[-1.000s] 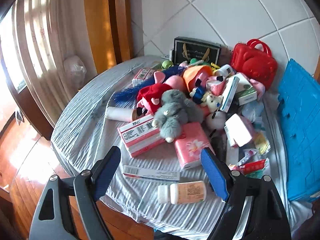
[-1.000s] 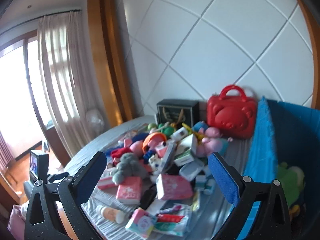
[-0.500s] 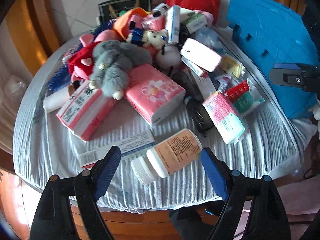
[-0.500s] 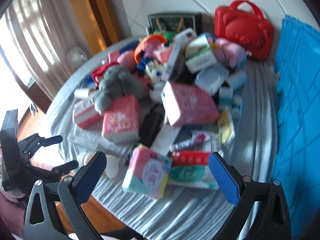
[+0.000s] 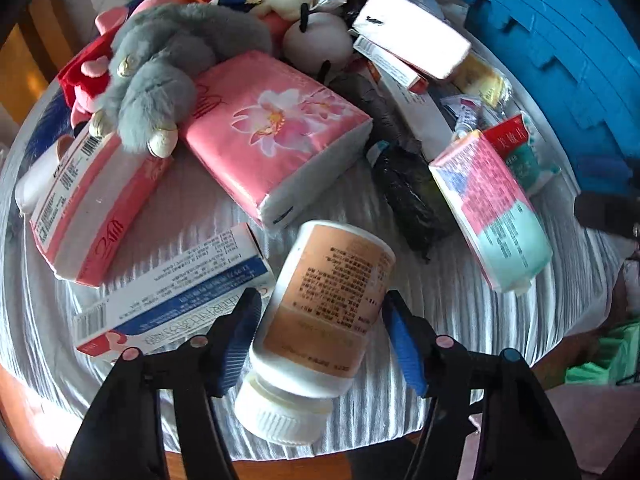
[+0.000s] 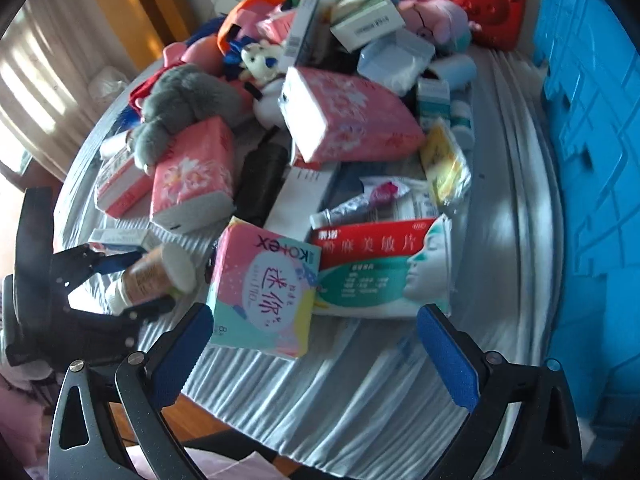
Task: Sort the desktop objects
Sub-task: 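Grasp the white pill bottle with the left tool while the right tool grasps the Kotex pack, then carry the pill bottle and Kotex pack over the crate and open both tools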
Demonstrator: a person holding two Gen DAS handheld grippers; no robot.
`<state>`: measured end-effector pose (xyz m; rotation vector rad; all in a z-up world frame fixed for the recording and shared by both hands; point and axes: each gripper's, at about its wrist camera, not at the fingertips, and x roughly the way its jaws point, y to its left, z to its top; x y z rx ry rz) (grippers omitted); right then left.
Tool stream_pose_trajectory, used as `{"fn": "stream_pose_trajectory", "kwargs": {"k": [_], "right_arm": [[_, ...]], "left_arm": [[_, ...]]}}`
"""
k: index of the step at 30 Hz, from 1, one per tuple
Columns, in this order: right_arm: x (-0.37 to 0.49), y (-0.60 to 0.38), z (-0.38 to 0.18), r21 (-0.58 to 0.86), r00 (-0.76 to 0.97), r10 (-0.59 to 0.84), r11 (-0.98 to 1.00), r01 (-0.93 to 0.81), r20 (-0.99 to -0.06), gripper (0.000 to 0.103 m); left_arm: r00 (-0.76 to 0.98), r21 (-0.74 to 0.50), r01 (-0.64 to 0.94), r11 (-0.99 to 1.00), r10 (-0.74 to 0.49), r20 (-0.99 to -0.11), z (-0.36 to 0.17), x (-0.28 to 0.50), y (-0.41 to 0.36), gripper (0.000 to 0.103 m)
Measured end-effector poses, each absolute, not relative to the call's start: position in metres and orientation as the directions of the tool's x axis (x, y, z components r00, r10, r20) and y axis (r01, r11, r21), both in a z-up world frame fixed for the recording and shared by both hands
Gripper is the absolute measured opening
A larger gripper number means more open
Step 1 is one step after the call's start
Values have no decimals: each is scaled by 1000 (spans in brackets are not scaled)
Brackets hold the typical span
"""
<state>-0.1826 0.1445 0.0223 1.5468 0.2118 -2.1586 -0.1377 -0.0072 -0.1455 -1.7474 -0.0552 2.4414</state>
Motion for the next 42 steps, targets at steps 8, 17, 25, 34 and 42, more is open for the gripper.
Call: {"fn": "stream_pose_trajectory", "kwargs": {"k": [8, 17, 25, 34, 42], "right_arm": [[-185, 126, -11, 207, -145, -295, -877, 433, -944, 103], [-194, 103, -23, 220, -119, -306, -859, 462, -945, 68], [-190, 106, 16, 216, -187, -346, -842, 495, -920, 64], [-195, 118, 74, 139, -377, -327, -884, 446, -866, 64], [-196, 129, 139, 48, -550, -306, -900, 434, -777, 64]], "left_arm": [[-349, -154, -60, -986, 165, -923, -143, -138, -9, 56], [-393, -164, -46, -985, 169, -904, -130, -134, -11, 55], [-519, -149, -59, -987, 158, -840, -84, -144, -15, 52], [-604, -129, -81, -988, 151, -782, -51, -154, 2, 52], [-722, -84, -100, -991, 131, -679, 12, -162, 22, 52]]}}
